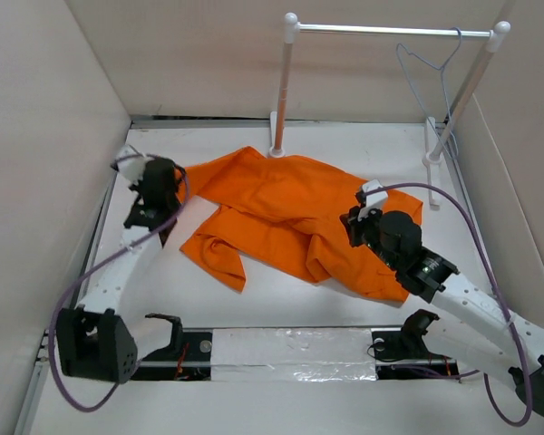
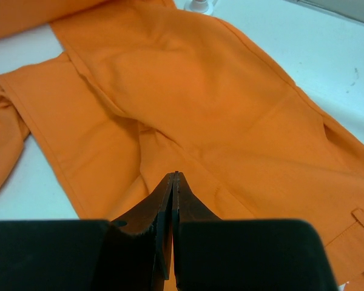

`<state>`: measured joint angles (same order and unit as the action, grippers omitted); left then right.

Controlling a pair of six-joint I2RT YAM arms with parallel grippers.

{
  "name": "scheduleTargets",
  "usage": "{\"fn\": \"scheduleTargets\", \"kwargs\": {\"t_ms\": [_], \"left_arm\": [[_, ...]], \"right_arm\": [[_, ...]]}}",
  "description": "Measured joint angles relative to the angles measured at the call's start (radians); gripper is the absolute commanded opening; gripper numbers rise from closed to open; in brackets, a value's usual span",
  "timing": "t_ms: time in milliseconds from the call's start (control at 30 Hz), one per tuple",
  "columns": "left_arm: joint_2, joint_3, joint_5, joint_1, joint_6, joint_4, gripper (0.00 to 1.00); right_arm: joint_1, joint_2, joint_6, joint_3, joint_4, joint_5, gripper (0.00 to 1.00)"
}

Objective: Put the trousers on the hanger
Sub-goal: Flatten out the trousers at the center of the board.

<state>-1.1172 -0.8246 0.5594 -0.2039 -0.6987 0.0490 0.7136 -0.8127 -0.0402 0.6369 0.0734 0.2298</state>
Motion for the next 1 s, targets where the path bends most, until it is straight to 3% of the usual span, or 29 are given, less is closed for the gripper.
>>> {"fn": "scheduleTargets", "kwargs": {"t_ms": [133, 167, 267, 333, 467, 600, 633, 733, 800, 900, 933, 1000], "left_arm": [[-0.256, -0.367, -0.001, 0.164, 0.077, -0.006, 0.02], [-0.349, -0.483, 0.01, 0.18, 0.102, 0.009, 0.1], [-0.607, -0.813, 0.008, 0.209, 0.158, 0.089, 0.51], [-0.694, -0.894, -0.016, 0.218, 0.171, 0.12, 0.64], [-0.646, -0.686, -0.085, 0.216, 0.17, 0.11, 0.66], [-0.423, -0.325, -0.152, 0.137, 0.099, 0.064, 0.42], [-0.341, -0.227, -0.166, 0.089, 0.077, 0.051, 0.25], [-0.07, 0.058, -0.195, -0.106, -0.001, -0.024, 0.02], [0.094, 0.205, -0.206, -0.221, -0.045, -0.034, 0.0], [0.313, 0.368, -0.18, -0.267, -0.132, 0.017, 0.0], [0.373, 0.407, -0.164, -0.268, -0.163, 0.053, 0.02], [0.459, 0.461, -0.121, -0.267, -0.219, 0.118, 0.16]], "right_arm": [[0.006, -0.011, 0.0, 0.0, 0.001, -0.023, 0.06], [0.008, -0.01, 0.0, -0.002, -0.001, -0.027, 0.07], [0.023, 0.012, -0.001, -0.018, 0.003, -0.034, 0.08], [0.037, 0.034, -0.001, -0.031, 0.005, -0.035, 0.09], [0.048, 0.056, -0.001, -0.033, 0.008, -0.043, 0.09], [0.059, 0.034, 0.0, -0.033, 0.005, -0.063, 0.08], [0.063, 0.029, 0.001, -0.034, 0.004, -0.066, 0.06], [0.075, 0.029, 0.005, -0.043, -0.001, -0.081, 0.0], [0.079, 0.037, 0.008, -0.05, -0.001, -0.085, 0.0], [0.079, 0.048, 0.008, -0.059, -0.016, -0.089, 0.0], [0.08, 0.049, 0.008, -0.061, -0.024, -0.093, 0.0], [0.08, 0.047, 0.009, -0.061, -0.035, -0.101, 0.0]]}}
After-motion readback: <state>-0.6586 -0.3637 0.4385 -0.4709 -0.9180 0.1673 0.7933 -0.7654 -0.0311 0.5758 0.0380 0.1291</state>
